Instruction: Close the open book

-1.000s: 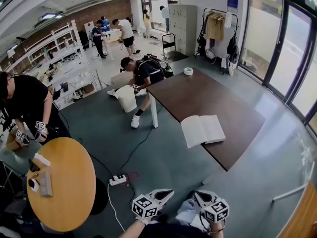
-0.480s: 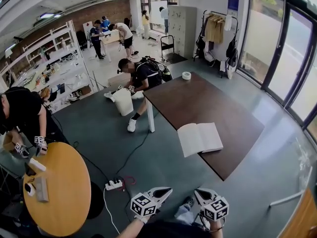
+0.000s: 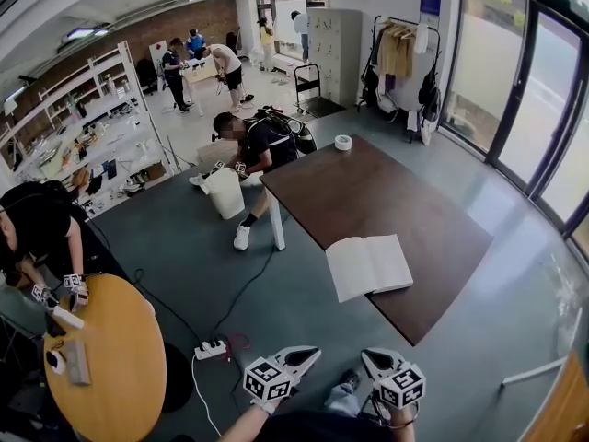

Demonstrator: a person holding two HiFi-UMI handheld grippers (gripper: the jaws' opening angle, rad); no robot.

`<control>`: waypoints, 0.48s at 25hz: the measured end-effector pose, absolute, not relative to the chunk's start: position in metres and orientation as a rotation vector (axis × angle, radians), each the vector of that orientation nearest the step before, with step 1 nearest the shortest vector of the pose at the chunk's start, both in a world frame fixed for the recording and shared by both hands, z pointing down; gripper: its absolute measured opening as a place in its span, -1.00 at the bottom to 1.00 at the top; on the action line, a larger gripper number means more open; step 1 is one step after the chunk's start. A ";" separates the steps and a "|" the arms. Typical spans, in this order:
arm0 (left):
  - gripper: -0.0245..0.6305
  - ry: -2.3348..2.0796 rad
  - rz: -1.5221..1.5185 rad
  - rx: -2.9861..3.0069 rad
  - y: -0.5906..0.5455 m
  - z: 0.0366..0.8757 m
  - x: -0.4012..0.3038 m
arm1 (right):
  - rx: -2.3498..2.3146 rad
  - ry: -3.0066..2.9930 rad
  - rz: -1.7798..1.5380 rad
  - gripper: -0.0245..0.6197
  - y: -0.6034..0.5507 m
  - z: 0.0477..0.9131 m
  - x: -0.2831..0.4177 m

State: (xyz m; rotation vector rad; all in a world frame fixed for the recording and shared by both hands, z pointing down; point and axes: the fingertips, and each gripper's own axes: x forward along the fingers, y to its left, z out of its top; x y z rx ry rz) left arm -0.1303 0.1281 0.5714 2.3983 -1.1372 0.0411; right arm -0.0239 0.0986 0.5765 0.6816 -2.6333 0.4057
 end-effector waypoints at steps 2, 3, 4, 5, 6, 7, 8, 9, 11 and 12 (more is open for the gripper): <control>-0.91 -1.139 0.041 2.397 0.122 0.571 -0.131 | 0.680 -2.635 0.404 -0.96 0.091 0.576 -0.025; -0.91 -1.140 0.041 2.396 0.119 0.571 -0.131 | 0.679 -2.636 0.402 -0.96 0.087 0.576 -0.025; -0.91 -1.141 0.041 2.394 0.115 0.571 -0.131 | 0.678 -2.639 0.398 -0.96 0.083 0.576 -0.025; -0.91 -1.142 0.042 2.391 0.112 0.572 -0.131 | 0.677 -2.642 0.394 -0.96 0.079 0.575 -0.025; -0.91 -1.141 0.044 2.388 0.109 0.573 -0.130 | 0.676 -2.644 0.392 -0.96 0.075 0.573 -0.025; -0.91 -1.139 0.048 2.386 0.106 0.573 -0.130 | 0.675 -2.643 0.395 -0.96 0.072 0.572 -0.025; -0.91 -1.137 0.052 2.384 0.104 0.573 -0.129 | 0.676 -2.639 0.402 -0.96 0.069 0.571 -0.024; -0.91 -1.135 0.056 2.383 0.101 0.573 -0.128 | 0.677 -2.633 0.409 -0.96 0.067 0.572 -0.022; -0.91 -1.134 0.058 2.382 0.096 0.571 -0.127 | 0.678 -2.630 0.417 -0.96 0.063 0.573 -0.019; -0.91 -1.134 0.057 2.382 0.094 0.571 -0.126 | 0.677 -2.633 0.417 -0.96 0.061 0.574 -0.018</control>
